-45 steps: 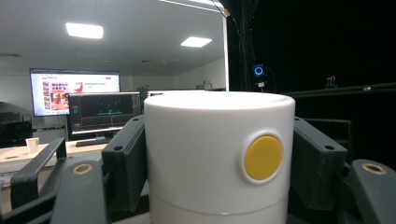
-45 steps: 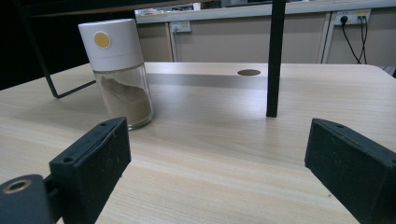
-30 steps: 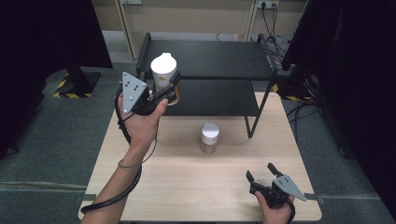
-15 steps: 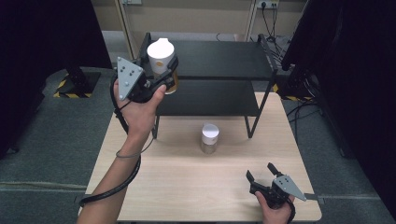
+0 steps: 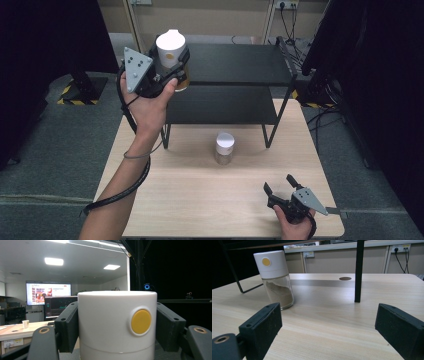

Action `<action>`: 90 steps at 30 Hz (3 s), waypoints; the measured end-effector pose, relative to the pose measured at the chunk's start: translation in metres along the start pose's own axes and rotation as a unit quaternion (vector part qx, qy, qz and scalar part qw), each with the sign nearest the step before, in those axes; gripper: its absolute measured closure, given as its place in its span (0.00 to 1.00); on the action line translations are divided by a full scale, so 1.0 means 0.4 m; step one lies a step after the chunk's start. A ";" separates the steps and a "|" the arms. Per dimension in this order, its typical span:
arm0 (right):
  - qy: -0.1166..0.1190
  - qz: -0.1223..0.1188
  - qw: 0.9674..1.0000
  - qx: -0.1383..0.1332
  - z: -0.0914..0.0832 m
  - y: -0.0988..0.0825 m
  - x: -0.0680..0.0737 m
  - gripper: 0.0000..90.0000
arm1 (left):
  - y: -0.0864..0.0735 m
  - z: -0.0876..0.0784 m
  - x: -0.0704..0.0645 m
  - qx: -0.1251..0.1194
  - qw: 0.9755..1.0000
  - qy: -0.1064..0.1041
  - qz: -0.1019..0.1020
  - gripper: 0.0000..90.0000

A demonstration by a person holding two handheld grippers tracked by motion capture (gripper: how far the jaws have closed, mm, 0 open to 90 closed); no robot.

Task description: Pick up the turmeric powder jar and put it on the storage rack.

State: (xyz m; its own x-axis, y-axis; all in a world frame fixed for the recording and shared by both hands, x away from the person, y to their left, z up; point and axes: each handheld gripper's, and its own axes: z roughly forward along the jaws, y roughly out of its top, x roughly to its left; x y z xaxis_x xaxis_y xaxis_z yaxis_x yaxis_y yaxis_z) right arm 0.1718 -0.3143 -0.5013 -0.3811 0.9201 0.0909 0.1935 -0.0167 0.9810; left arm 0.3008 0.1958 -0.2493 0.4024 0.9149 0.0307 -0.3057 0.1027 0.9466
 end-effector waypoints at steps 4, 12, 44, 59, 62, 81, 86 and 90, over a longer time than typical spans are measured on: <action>0.000 0.000 1.000 0.000 0.000 0.000 0.000 0.08 | 0.005 0.012 0.001 0.002 1.000 0.001 -0.001 0.34; 0.000 0.001 1.000 0.000 0.000 0.000 -0.001 0.08 | 0.010 0.043 0.006 0.010 1.000 0.008 -0.001 0.34; 0.002 0.007 1.000 -0.004 -0.002 -0.003 -0.005 0.08 | -0.009 0.182 0.051 0.040 0.998 0.041 0.012 0.34; 0.004 0.005 1.000 -0.002 -0.002 -0.002 -0.007 0.08 | -0.040 0.194 0.064 0.045 0.997 0.056 0.008 0.34; 0.004 0.005 1.000 -0.002 -0.001 -0.001 -0.006 0.08 | -0.044 0.193 0.066 0.047 0.997 0.058 0.007 0.34; 0.006 0.004 1.000 -0.001 -0.001 -0.001 -0.007 0.09 | -0.055 0.193 0.075 0.050 0.997 0.054 -0.003 0.34; 0.006 0.002 1.000 0.000 -0.001 0.000 -0.006 0.09 | -0.046 0.193 0.081 0.065 0.997 0.046 -0.012 0.26; 0.006 0.002 1.000 0.000 -0.001 0.000 -0.006 0.08 | -0.048 0.187 0.074 0.064 0.996 0.058 -0.015 0.19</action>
State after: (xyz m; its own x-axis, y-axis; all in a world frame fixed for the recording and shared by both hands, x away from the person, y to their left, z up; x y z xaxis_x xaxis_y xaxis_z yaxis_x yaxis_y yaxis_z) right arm 0.1724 -0.3168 -0.5016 -0.3908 0.9154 0.0967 0.1943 -0.0206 0.9807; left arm 0.3832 0.1917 -0.2427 0.3045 0.9521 -0.0285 -0.1794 0.0867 0.9799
